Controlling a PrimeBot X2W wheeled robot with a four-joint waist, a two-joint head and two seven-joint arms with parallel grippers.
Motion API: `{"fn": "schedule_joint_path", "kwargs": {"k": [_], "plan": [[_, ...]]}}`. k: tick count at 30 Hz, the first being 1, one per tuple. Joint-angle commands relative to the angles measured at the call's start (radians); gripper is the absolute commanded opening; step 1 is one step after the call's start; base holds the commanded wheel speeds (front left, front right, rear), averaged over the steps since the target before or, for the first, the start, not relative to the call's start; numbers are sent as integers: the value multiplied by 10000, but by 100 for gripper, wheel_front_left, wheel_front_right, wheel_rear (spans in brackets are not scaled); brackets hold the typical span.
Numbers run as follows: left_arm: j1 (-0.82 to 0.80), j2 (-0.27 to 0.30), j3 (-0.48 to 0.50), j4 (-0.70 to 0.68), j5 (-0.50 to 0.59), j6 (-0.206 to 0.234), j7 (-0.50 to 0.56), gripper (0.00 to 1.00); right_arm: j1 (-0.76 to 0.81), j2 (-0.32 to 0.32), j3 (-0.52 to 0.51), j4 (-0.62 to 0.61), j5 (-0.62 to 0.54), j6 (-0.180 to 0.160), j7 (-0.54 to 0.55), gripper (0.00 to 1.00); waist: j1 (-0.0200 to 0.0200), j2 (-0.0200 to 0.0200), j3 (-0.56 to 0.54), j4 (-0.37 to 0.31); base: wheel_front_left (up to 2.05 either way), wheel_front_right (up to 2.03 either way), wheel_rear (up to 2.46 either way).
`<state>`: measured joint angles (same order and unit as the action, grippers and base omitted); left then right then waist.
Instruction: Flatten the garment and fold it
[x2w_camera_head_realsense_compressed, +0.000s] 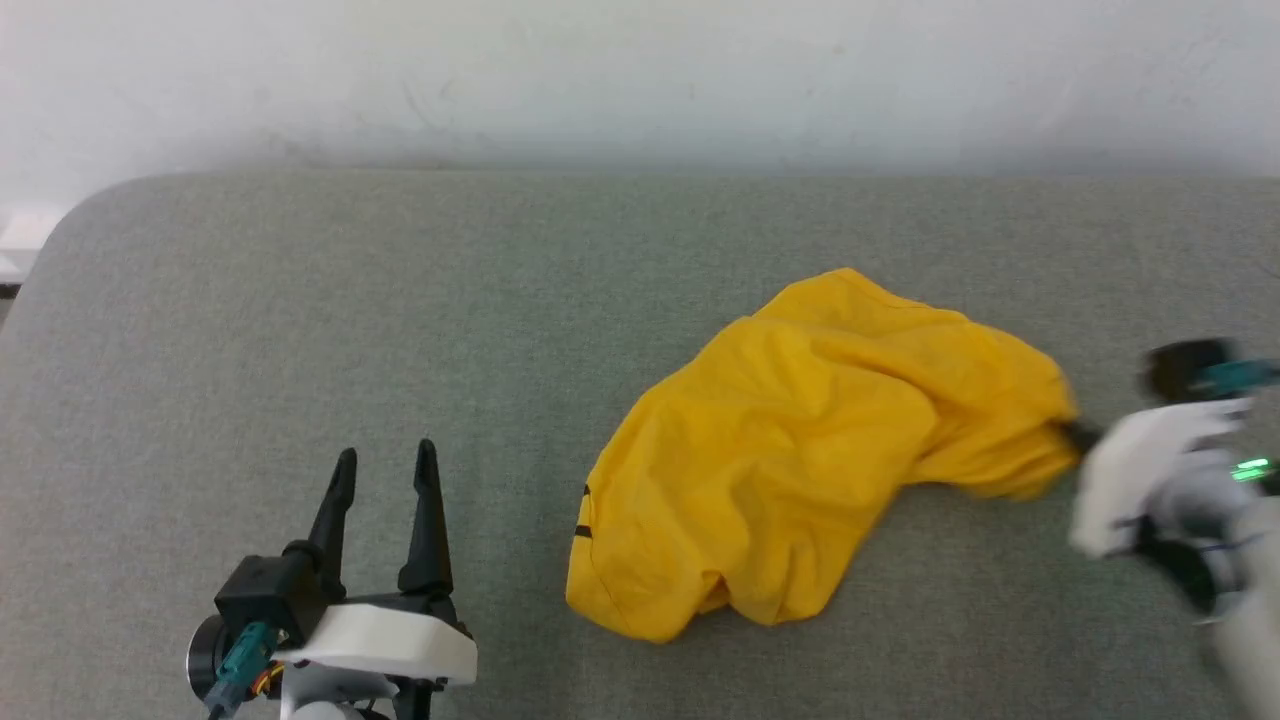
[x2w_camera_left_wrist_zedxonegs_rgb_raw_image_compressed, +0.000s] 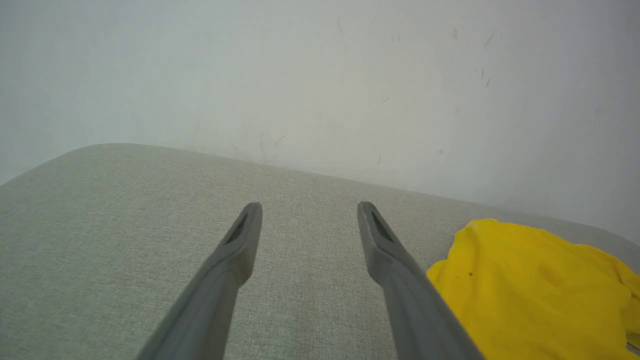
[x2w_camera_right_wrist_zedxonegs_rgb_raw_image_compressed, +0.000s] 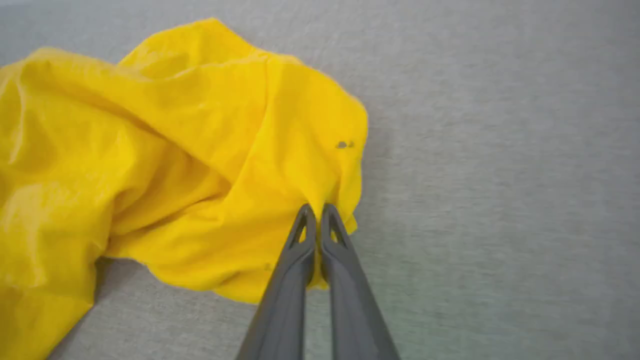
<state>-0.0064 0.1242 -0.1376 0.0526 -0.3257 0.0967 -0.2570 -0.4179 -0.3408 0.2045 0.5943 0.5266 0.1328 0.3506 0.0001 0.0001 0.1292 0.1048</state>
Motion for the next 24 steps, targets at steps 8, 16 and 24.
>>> {"fn": "schedule_joint_path", "kwargs": {"k": [8,16,24], "plan": [[192,-130,238,14,31,-126,-46,100,1445,-1365,-3837,-642,-2048,-21,-961,0,-1,-1,-319,-518,0,0,0],[173,-226,368,82,65,-232,-46,100,3239,-67,-5710,-400,-2842,-21,-1362,100,-1,-1,-320,-659,0,0,0],[312,-210,492,227,117,-287,-47,100,3308,1091,-6341,-2137,-3817,-21,-4364,100,-1,-1,-566,-776,0,0,0]]}}
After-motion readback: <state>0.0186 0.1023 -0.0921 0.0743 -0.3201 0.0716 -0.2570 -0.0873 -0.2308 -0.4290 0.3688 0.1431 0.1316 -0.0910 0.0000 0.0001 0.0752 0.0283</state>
